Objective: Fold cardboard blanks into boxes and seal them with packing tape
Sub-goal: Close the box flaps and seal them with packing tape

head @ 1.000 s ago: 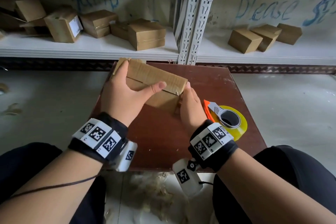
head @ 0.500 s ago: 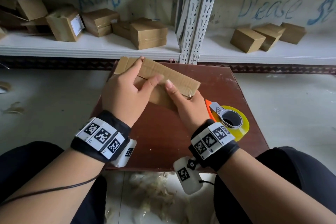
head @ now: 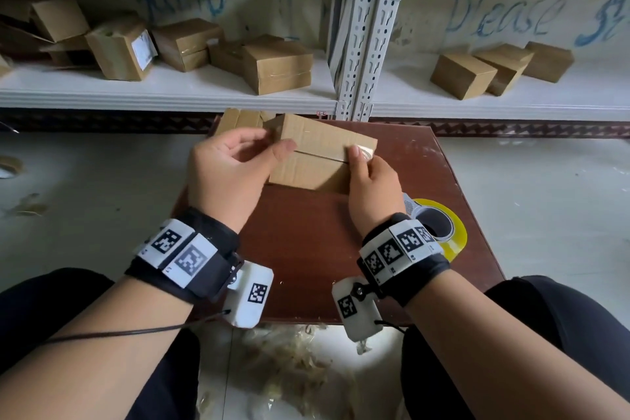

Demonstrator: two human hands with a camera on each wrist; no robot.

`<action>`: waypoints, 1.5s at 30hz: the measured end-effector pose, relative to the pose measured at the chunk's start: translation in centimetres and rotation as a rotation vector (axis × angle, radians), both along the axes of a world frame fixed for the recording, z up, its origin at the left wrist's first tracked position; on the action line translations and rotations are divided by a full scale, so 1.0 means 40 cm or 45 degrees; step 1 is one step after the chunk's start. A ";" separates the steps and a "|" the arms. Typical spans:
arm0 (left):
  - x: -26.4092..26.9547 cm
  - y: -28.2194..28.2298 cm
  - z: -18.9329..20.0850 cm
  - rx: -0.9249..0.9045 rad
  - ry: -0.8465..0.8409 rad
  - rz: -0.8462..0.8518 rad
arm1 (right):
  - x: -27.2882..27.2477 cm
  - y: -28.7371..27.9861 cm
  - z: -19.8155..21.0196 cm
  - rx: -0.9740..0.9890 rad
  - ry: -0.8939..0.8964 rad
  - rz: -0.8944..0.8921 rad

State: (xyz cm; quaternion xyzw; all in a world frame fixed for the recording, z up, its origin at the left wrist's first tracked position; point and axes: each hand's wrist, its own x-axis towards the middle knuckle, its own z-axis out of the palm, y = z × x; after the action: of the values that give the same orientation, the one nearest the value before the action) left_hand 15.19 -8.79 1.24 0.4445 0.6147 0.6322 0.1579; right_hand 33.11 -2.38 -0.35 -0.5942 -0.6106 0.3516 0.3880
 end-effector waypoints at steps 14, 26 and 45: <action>0.014 0.023 -0.073 -0.360 0.034 -0.083 | -0.015 -0.077 -0.001 0.235 -0.083 0.111; 0.009 0.006 -0.030 -0.075 0.244 0.095 | 0.017 -0.069 0.027 0.269 0.228 0.075; 0.060 -0.012 -0.016 -0.289 -0.102 -0.091 | 0.023 -0.036 0.042 0.132 0.382 0.011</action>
State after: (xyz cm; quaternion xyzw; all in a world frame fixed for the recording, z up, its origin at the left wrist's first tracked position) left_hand 17.60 -9.27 0.61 0.4198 0.6593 0.5696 0.2543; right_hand 34.04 -3.82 1.33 -0.5115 -0.5656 0.4062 0.5034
